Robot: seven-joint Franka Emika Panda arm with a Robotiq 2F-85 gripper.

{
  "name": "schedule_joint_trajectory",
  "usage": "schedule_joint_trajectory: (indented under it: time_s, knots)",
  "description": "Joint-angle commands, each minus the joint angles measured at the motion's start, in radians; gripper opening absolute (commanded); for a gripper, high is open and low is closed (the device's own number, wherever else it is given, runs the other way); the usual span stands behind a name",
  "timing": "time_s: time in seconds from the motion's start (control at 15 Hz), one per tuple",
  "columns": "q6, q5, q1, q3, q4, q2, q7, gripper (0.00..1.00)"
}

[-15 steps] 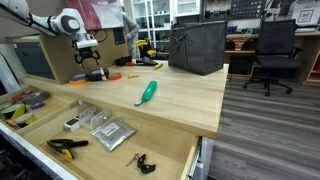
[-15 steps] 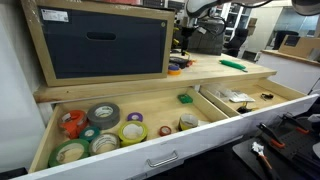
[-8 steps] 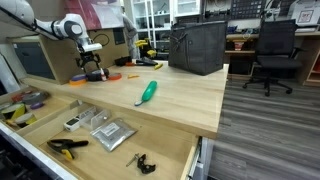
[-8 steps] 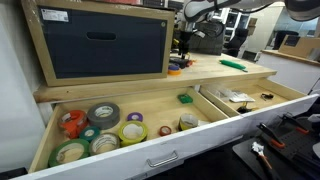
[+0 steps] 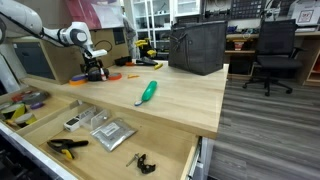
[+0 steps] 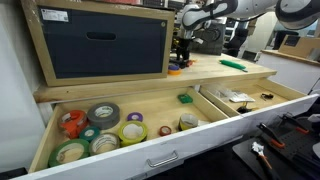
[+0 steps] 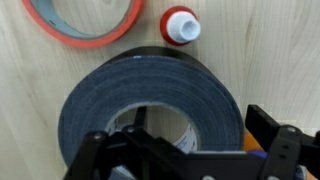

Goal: Put the black masking tape on the left side of the open drawer.

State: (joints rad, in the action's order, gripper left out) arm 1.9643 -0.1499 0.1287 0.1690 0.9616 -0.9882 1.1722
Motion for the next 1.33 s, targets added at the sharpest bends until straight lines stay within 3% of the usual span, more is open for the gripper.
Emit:
schedule_joint_trajectory:
  time_s: [0.0, 0.27, 0.53, 1.0, 1.27]
  knots:
    - [-0.024, -0.016, -0.005, 0.003, -0.036, -0.031, 0.094, 0.74]
    - [-0.061, -0.005, 0.009, -0.010, -0.049, -0.037, 0.134, 0.43]
    - [-0.079, -0.009, 0.015, -0.001, -0.058, -0.029, 0.140, 0.21]
    - [-0.073, -0.016, 0.007, -0.020, -0.056, 0.012, 0.125, 0.20]
    - [-0.087, -0.002, -0.013, -0.021, -0.112, 0.038, 0.118, 0.20]
